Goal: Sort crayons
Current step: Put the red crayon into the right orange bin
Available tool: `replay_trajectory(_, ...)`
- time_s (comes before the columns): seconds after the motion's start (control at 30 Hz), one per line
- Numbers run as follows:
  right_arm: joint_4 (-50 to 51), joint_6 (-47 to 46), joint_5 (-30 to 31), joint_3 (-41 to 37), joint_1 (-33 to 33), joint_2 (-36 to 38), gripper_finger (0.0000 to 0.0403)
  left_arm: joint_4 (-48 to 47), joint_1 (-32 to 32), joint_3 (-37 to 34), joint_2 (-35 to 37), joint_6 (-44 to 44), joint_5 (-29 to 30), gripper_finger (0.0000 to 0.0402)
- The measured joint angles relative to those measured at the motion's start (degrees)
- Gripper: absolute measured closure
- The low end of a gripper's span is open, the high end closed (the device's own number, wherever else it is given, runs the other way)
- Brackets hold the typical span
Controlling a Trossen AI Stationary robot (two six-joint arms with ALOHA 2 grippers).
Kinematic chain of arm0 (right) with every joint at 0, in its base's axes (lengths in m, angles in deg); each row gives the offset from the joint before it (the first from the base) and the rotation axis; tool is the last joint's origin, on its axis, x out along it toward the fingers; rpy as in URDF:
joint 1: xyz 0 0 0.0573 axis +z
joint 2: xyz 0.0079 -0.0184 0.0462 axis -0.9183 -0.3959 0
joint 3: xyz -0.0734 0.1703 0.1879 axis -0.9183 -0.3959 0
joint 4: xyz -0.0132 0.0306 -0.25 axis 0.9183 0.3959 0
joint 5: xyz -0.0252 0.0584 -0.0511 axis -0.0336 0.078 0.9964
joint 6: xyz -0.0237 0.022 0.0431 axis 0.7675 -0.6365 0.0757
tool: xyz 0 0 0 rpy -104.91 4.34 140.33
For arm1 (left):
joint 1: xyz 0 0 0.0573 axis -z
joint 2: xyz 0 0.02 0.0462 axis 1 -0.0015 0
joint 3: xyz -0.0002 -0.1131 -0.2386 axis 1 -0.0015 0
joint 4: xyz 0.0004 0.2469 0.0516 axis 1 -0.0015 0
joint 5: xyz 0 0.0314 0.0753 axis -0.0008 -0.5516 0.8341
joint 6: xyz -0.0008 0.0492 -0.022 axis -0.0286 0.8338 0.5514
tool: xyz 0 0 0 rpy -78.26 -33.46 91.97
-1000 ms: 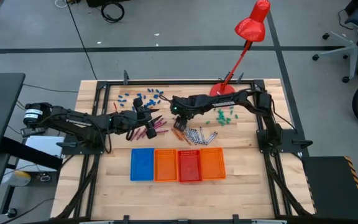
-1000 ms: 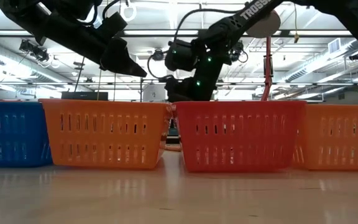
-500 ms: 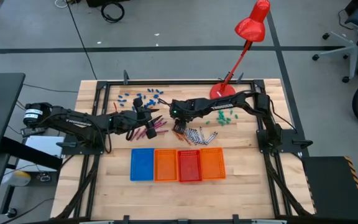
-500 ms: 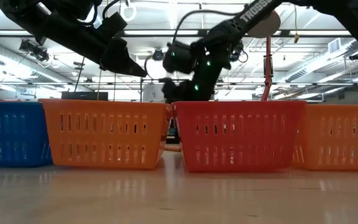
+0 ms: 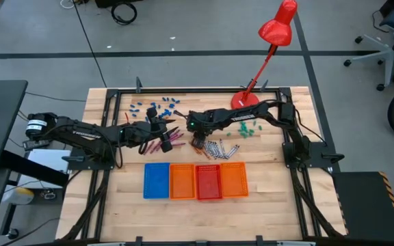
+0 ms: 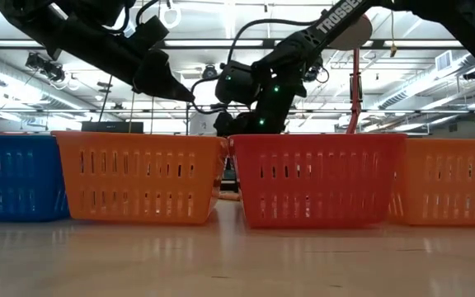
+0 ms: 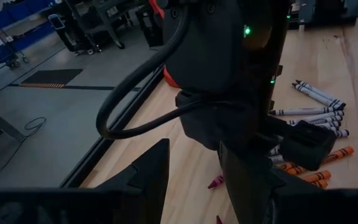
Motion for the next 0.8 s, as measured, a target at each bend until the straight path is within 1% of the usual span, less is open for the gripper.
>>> replay_trajectory(0.13, 0.3, 0.6, -0.4, 0.0, -0.5, 0.0, 0.0356, 0.0, 0.0, 0.0, 0.0, 0.1, 0.0, 0.0246)
replay_trajectory(0.23, 0.6, 0.6, -2.7, 0.0, -1.3, -0.1, 0.0388, 0.0, 0.0, 0.0, 0.0, 0.2, 0.0, 0.0246)
replay_trajectory(0.3, 0.7, -0.3, -4.0, 0.0, -1.7, -0.1, 0.0390, 0.0, 0.0, 0.0, 0.0, 0.2, 0.0, 0.0246)
replay_trajectory(0.47, 0.8, -1.7, -4.7, -0.1, -2.3, -0.1, 0.0370, 0.0, 0.0, 0.0, 0.0, 0.2, 0.0, 0.0246)
replay_trajectory(0.6, 1.1, -1.0, -4.8, -0.2, -2.3, 0.7, 0.0371, 0.0, 0.0, 0.0, 0.0, 0.2, 0.0, 0.0246)
replay_trajectory(0.8, 4.5, -0.6, -4.2, -0.7, -2.4, 4.0, 0.0372, 0.0, 0.0, 0.0, 0.0, 0.3, 0.0, 0.0246)
